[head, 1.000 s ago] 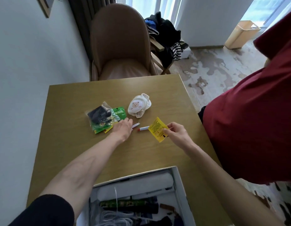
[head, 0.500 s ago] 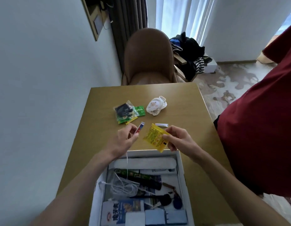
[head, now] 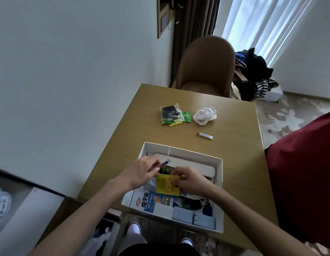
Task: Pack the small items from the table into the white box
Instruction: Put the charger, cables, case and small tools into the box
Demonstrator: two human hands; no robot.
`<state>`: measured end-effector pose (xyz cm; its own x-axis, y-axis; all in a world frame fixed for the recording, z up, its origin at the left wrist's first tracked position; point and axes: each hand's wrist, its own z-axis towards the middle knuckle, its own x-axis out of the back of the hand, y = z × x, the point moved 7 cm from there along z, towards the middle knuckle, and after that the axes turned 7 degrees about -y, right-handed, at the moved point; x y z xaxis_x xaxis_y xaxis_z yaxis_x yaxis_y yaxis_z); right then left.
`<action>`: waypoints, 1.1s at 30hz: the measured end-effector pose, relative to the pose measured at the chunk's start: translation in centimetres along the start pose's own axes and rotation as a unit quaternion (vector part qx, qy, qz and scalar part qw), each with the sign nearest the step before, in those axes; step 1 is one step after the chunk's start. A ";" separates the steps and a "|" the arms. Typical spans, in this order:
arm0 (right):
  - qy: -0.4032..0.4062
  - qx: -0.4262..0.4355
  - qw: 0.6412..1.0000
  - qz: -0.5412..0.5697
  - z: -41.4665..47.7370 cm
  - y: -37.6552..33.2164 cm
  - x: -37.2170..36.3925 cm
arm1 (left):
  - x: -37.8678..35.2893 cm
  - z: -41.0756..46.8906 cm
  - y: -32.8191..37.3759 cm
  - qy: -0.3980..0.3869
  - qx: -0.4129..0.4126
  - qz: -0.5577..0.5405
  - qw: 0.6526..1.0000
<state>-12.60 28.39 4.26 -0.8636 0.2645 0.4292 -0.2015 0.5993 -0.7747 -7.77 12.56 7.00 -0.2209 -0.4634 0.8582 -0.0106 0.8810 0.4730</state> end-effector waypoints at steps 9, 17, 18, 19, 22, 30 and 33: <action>-0.009 0.021 0.986 -0.164 3.7 -2.9 -6.8 | 4.0 -0.8 -2.9 0.080 -0.043 0.002 0.996; 0.051 0.044 0.954 -0.292 1.9 -3.1 -5.3 | 2.1 1.4 -2.0 0.013 -0.137 0.016 0.990; 0.068 0.019 0.957 -0.281 1.4 -2.5 -4.3 | 1.9 1.7 -1.6 0.005 -0.149 0.016 0.989; 0.079 -0.010 0.961 -0.266 0.8 -1.8 -3.3 | 1.6 2.0 -1.2 -0.007 -0.159 0.016 0.987; 0.108 -0.064 0.970 -0.210 -1.2 0.4 -0.6 | 0.9 2.9 0.4 -0.039 -0.187 0.026 0.981; 0.158 -0.096 0.976 -0.114 -5.3 4.4 3.9 | -3.4 5.0 6.7 -0.112 -0.240 0.071 0.962; 0.208 -0.051 0.968 -0.132 -6.1 4.0 5.0 | -4.8 5.7 7.9 -0.088 -0.222 0.106 0.965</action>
<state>-14.89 36.73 6.11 -0.5231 0.3612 0.7720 -0.3246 0.7531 -0.5723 -12.38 22.25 5.49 -0.3356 -0.2184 0.9163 0.4634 0.8087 0.3625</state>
